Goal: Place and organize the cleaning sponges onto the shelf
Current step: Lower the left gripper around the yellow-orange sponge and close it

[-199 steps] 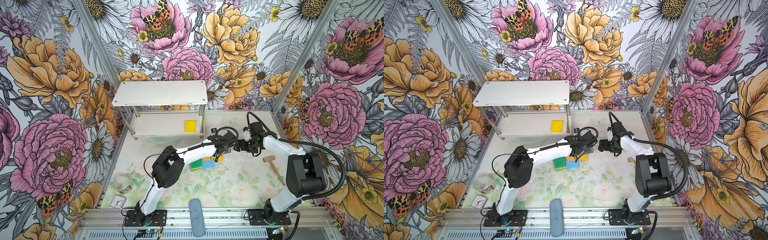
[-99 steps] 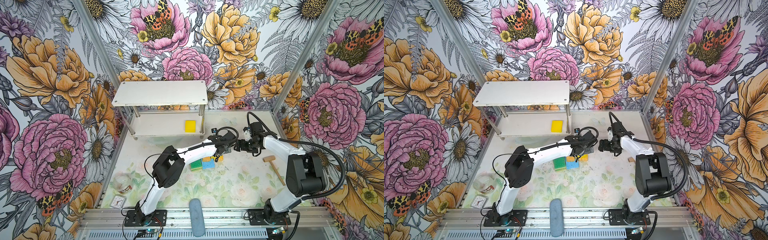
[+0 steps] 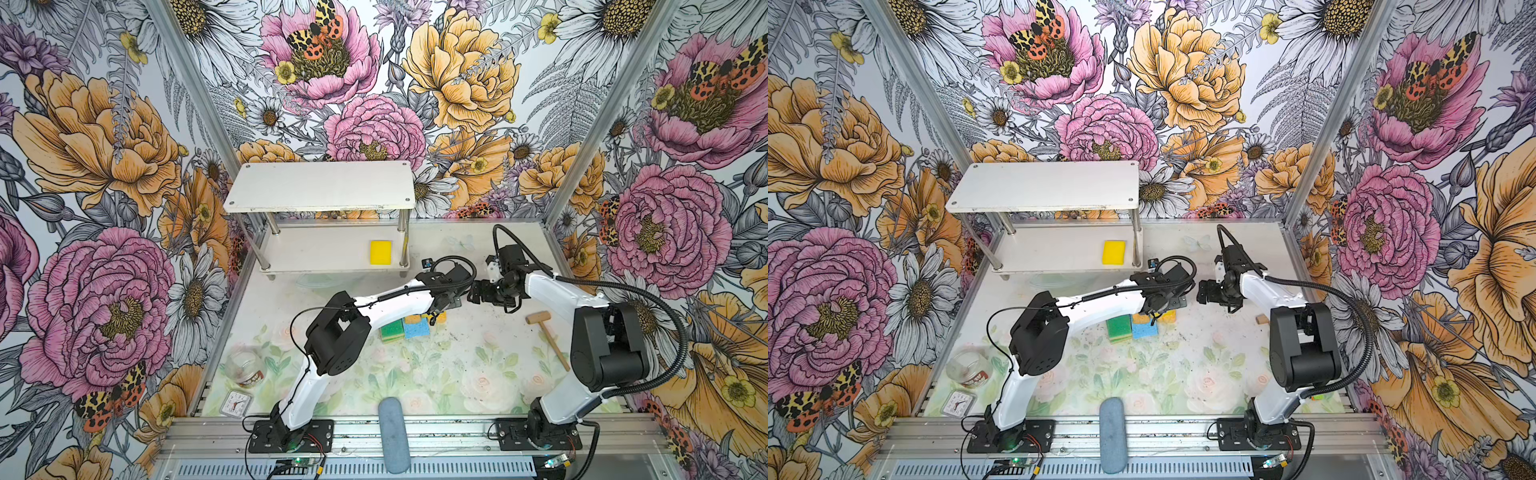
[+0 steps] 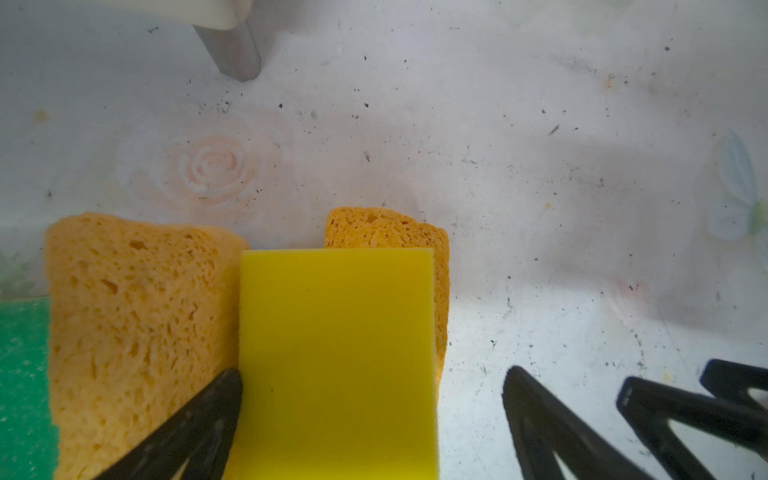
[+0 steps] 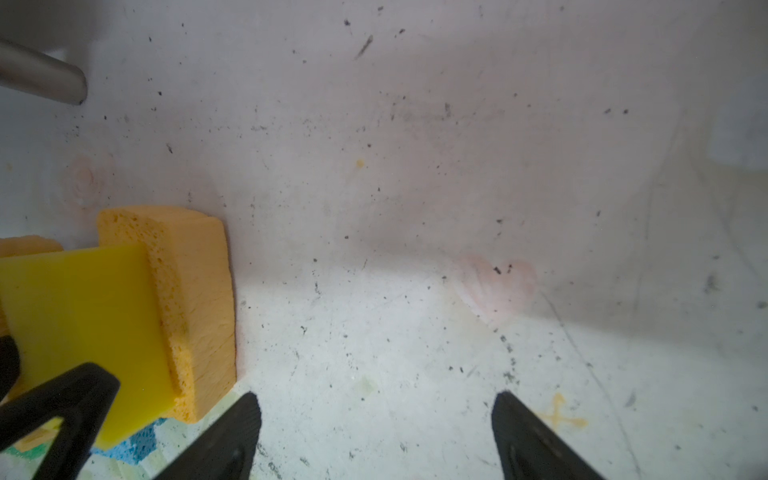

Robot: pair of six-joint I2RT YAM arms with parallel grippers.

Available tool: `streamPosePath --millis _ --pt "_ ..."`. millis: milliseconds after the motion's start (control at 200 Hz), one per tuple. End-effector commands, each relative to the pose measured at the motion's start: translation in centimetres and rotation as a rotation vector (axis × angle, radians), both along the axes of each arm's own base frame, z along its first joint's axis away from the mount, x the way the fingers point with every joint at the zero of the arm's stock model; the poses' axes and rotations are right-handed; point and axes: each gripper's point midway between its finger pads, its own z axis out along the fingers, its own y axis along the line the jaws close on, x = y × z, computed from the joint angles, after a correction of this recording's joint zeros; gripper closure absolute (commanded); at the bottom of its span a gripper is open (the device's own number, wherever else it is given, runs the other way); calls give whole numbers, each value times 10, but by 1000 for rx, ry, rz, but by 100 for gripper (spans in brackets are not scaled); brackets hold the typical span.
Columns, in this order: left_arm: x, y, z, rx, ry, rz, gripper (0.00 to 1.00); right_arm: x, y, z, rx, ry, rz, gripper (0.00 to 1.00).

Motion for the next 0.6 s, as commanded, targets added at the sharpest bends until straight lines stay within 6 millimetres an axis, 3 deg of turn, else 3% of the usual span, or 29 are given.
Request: streamPosePath --millis 0,455,595 --pt "-4 7 -18 23 42 14 1 4 0 -2 10 -6 -5 11" --pt "-11 8 -32 37 74 9 1 4 0 -4 10 -1 -4 11" --pt "-13 7 -32 43 71 1 6 4 0 -4 11 -1 -5 12"
